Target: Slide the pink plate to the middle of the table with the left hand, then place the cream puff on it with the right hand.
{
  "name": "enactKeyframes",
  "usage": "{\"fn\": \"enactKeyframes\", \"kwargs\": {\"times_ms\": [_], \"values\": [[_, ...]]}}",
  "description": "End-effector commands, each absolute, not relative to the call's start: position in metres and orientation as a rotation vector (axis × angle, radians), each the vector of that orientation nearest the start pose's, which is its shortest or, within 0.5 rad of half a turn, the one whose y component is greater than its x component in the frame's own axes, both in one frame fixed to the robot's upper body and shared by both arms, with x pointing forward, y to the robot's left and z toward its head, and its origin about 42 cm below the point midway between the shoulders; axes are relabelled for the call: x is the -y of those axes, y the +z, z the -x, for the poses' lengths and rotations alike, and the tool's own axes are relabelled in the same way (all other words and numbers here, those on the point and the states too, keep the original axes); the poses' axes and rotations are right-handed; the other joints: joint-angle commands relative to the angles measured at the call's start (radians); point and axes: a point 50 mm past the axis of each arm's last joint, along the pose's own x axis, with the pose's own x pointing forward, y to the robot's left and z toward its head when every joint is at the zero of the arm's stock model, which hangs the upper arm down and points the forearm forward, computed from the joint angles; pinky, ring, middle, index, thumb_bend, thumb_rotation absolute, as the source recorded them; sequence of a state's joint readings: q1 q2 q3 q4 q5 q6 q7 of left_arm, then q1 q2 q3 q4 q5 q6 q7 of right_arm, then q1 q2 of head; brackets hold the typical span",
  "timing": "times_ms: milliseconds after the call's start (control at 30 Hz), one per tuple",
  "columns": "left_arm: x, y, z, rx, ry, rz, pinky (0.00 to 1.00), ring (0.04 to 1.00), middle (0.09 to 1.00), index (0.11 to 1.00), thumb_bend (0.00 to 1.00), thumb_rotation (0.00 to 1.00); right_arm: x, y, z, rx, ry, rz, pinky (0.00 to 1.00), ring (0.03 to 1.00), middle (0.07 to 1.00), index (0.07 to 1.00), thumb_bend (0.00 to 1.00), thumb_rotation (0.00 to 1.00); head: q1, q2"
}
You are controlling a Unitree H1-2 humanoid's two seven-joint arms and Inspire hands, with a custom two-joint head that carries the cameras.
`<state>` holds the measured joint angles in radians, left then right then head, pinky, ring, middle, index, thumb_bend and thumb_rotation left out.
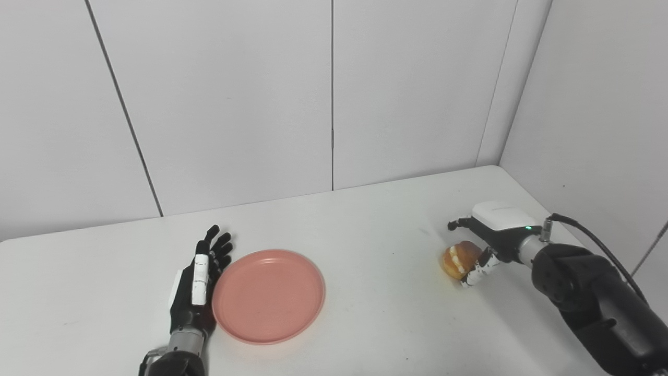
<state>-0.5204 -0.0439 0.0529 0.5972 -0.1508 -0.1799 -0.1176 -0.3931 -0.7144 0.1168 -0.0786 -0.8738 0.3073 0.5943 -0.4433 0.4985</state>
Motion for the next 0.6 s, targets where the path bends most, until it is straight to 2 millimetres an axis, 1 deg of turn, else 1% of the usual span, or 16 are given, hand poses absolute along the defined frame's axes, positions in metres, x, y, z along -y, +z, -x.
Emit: {"fn": "enactKeyframes", "kwargs": {"times_ms": [0,133,300,433,500,567], "values": [[-0.159,0.079,-0.411,-0.063,-0.175,0.188,0.95,0.92,0.902,0.908,0.88,0.94,0.385,0.296,-0.388,-0.166,0.049,1.594,0.68,0.812,0.853,0.805,1.0,0.26,0.003,0.001],[-0.158,0.079,-0.41,-0.063,-0.177,0.183,0.95,0.919,0.904,0.909,0.88,0.94,0.385,0.288,-0.389,-0.17,0.052,1.604,0.69,0.805,0.848,0.805,1.0,0.24,0.006,0.002],[-0.158,0.079,-0.409,-0.07,-0.172,0.189,0.95,0.918,0.904,0.905,0.89,0.94,0.386,0.279,-0.389,-0.164,0.052,1.585,0.71,0.782,0.838,0.81,1.0,0.23,0.008,0.005],[-0.159,0.079,-0.408,-0.071,-0.174,0.189,0.95,0.923,0.907,0.906,0.89,0.94,0.389,0.271,-0.389,-0.159,0.049,1.565,0.72,0.786,0.837,0.809,1.0,0.22,0.009,0.007],[-0.159,0.078,-0.407,-0.069,-0.177,0.185,0.96,0.929,0.913,0.911,0.88,0.94,0.389,0.268,-0.389,-0.151,0.041,1.546,0.7,0.784,0.834,0.805,1.0,0.22,0.009,0.008],[-0.159,0.078,-0.407,-0.069,-0.178,0.183,0.95,0.928,0.913,0.908,0.88,0.95,0.389,0.265,-0.389,-0.134,0.028,1.521,0.66,0.757,0.817,0.791,0.99,0.18,0.01,0.01]]}}
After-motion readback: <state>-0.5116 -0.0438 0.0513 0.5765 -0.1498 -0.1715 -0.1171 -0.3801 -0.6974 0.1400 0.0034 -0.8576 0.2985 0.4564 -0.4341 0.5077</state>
